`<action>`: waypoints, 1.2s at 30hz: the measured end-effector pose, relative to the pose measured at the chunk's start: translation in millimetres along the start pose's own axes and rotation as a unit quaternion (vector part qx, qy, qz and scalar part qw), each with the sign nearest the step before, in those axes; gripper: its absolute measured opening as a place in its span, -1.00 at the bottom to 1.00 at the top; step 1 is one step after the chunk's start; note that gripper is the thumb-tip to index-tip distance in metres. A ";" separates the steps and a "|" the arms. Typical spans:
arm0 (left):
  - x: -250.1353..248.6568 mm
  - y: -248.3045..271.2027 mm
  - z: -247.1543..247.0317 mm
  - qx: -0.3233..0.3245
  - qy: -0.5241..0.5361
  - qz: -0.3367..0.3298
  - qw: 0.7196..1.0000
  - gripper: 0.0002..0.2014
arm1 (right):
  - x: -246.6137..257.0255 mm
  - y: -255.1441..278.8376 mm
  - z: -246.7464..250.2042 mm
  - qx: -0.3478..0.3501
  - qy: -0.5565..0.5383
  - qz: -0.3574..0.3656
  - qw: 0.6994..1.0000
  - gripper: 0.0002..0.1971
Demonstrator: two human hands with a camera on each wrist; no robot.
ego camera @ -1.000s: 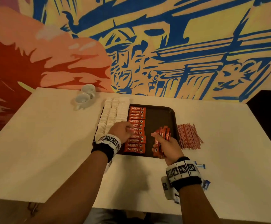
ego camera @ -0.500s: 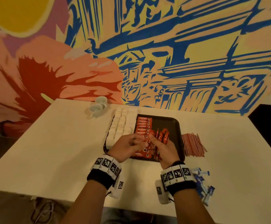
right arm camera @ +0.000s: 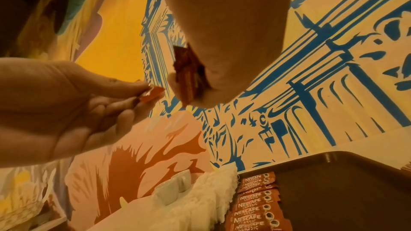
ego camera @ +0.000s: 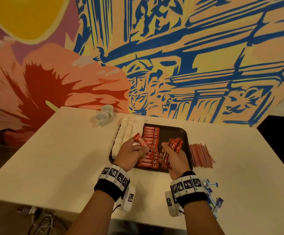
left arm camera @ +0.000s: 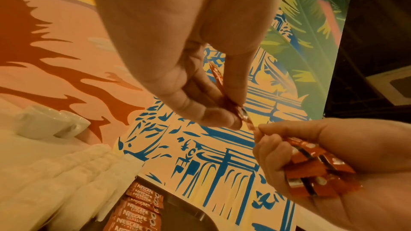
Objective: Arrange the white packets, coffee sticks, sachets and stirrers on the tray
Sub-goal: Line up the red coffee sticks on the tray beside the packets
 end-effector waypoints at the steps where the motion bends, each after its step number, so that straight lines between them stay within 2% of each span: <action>1: -3.2 0.8 -2.0 0.000 0.023 -0.004 1.000 -0.68 | -0.5 1.4 -2.6 0.025 0.004 -0.001 1.000 -0.74; 2: -5.3 1.2 -4.3 0.004 0.040 -0.009 0.999 -0.68 | -0.7 3.5 -5.6 0.049 0.011 -0.002 0.999 -0.67; 5: -8.0 1.7 -7.0 0.012 0.078 -0.007 0.997 -0.69 | 0.8 5.4 -10.1 0.086 0.034 0.010 0.996 -0.70; 9: -6.6 4.6 -3.9 0.013 0.102 0.026 0.994 -0.74 | 1.1 1.3 -5.0 0.078 0.073 0.016 0.994 -0.61; 11: -4.3 5.4 -2.4 0.021 0.088 0.031 0.995 -0.74 | 2.7 2.0 -1.5 0.073 0.095 0.017 0.993 -0.69; 14: -4.4 5.4 1.5 0.019 0.055 -0.001 0.998 -0.73 | 8.6 5.1 2.1 0.082 0.124 0.026 0.988 -0.76; 17: -8.8 4.7 6.3 -0.015 0.008 -0.039 0.999 -0.80 | 13.9 2.3 6.6 0.088 0.166 0.032 0.982 -0.81; 19: -10.4 3.2 7.4 -0.023 -0.012 -0.043 0.999 -0.85 | 16.5 -0.8 8.8 0.074 0.169 0.035 0.982 -0.82; 24: -11.7 -2.6 1.8 -0.003 -0.036 -0.035 0.999 -0.87 | 18.0 -8.1 13.7 0.018 0.068 0.030 0.997 -0.90; 27: -6.4 -6.7 1.1 -0.023 -0.087 -0.032 0.995 -0.87 | 20.7 -6.3 11.8 -0.003 0.121 0.060 0.991 -0.91; 30: -1.4 -8.1 2.1 -0.044 -0.247 -0.082 0.964 -0.73 | 29.3 -2.9 11.3 -0.015 0.183 0.090 0.979 -0.93; 33: -8.2 -4.0 -5.5 -0.006 -0.374 -0.165 0.913 -0.56 | 34.9 -2.7 14.1 -0.017 0.221 0.100 0.970 -0.94; 36: -14.0 -4.4 -13.4 0.025 -0.451 -0.214 0.866 -0.55 | 32.4 -3.7 16.3 -0.021 0.223 0.096 0.970 -0.94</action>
Point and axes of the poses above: each hand's wrist, its own y-axis away from the middle knuckle, its own z-axis out of the back of the hand, x = y × z, the point moved 2 cm from there along -y, towards the middle knuckle, and after that the axes turned 3 degrees about -y, right-handed, at the moved point
